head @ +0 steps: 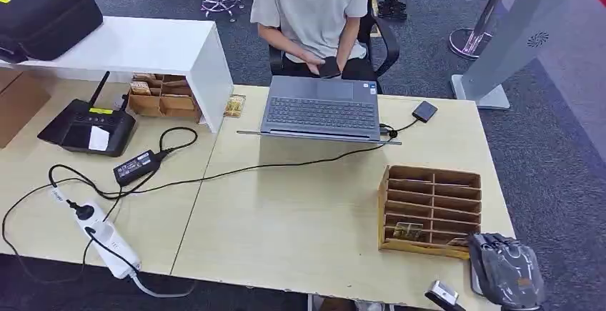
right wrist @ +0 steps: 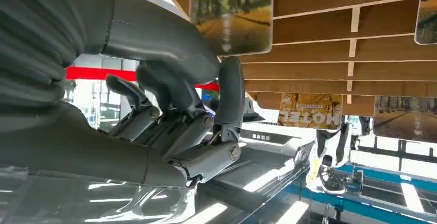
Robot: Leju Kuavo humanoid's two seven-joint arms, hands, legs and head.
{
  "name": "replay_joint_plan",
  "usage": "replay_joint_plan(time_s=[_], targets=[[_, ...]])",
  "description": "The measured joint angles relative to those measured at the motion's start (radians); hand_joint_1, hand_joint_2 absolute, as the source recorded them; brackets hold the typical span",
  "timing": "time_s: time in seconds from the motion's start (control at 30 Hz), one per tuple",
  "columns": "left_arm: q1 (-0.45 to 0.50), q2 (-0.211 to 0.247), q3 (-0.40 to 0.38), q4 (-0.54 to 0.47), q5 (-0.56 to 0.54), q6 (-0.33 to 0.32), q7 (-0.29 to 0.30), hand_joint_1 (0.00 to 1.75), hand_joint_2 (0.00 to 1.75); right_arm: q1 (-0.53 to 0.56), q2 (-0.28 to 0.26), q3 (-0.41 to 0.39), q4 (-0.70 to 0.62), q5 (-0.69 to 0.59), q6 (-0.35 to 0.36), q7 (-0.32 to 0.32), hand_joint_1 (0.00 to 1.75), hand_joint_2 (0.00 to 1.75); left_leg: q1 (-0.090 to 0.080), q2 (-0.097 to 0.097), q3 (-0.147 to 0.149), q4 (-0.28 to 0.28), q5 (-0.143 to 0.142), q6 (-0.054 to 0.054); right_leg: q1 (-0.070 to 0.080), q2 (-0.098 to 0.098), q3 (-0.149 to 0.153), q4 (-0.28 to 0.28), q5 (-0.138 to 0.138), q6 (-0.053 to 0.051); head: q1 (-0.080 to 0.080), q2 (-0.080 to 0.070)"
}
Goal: Pass the card to the sensor for recognition and then transmit it.
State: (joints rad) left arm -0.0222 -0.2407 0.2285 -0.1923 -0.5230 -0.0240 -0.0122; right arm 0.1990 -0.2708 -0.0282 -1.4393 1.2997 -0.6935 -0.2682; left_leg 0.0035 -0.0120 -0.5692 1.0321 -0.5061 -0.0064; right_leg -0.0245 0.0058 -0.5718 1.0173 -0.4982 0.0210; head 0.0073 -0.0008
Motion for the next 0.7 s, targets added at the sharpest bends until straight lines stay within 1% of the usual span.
replay_joint_plan(time_s=[0.4,0.7], targets=[[0.000,0.000,0.000,0.000,0.000,0.000,0.000,0.00,1.75,0.001,0.002,0.000,0.000,-0.002,0.000,-0.001,1.75,1.75,0.000,0.000,0.000,0.000,0.000,0.000,0.000,0.000,0.000,0.000,0.000,0.000,0.000,0.000],[0.000,0.000,0.000,0.000,0.001,0.001,0.001,0.00,1.75,0.007,0.003,0.000,0.000,-0.042,0.000,-0.015,1.75,1.75,0.000,0.000,0.000,0.000,0.000,0.000,0.000,0.000,0.000,0.000,0.000,0.000,0.000,0.000]])
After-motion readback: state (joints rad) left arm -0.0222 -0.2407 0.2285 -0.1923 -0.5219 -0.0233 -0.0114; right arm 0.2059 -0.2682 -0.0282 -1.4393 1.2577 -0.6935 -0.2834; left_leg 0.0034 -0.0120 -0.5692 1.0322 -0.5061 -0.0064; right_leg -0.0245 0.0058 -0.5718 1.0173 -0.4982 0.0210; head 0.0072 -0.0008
